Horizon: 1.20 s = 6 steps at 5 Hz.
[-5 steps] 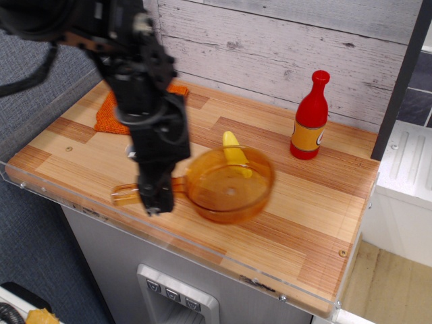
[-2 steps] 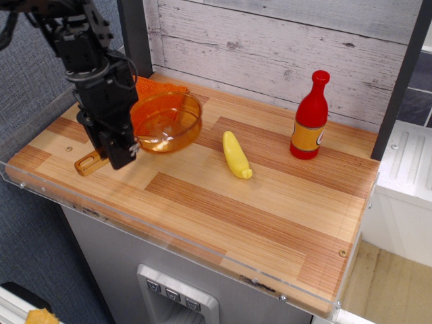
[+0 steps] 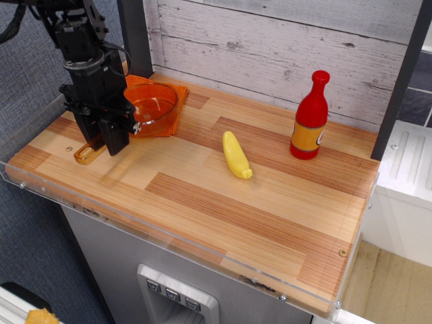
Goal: Put the orange pan on top of the orange cloth.
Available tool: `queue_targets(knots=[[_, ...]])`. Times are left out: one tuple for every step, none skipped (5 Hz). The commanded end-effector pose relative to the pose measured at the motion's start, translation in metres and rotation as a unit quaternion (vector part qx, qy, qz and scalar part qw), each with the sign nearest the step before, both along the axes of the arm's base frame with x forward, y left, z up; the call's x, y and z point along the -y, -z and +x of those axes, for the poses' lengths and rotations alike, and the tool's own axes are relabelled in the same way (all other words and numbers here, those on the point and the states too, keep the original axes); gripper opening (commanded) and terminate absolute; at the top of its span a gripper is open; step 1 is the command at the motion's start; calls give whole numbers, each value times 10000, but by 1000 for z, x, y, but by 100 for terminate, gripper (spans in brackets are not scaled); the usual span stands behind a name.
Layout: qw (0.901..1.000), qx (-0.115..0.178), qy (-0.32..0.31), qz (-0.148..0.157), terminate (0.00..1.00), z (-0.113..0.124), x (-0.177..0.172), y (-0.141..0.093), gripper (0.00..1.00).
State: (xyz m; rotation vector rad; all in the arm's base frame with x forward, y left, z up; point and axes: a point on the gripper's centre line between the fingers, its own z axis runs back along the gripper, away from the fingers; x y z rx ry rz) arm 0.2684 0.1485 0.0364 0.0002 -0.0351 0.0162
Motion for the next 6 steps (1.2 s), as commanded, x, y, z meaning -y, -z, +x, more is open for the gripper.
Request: queue_targets(knots=[[9973, 137, -669, 261, 0, -1, -21, -10, 0], [9961, 229, -806, 285, 0, 3, -28, -12, 0], [9959, 218, -844, 255, 0, 15, -30, -9, 0], [9948, 167, -962, 283, 0, 21, -28, -6, 0], [9937, 112, -1089, 219, 0, 19, -24, 2, 0], [9948, 226, -991, 90, 0, 18, -21, 1, 100]])
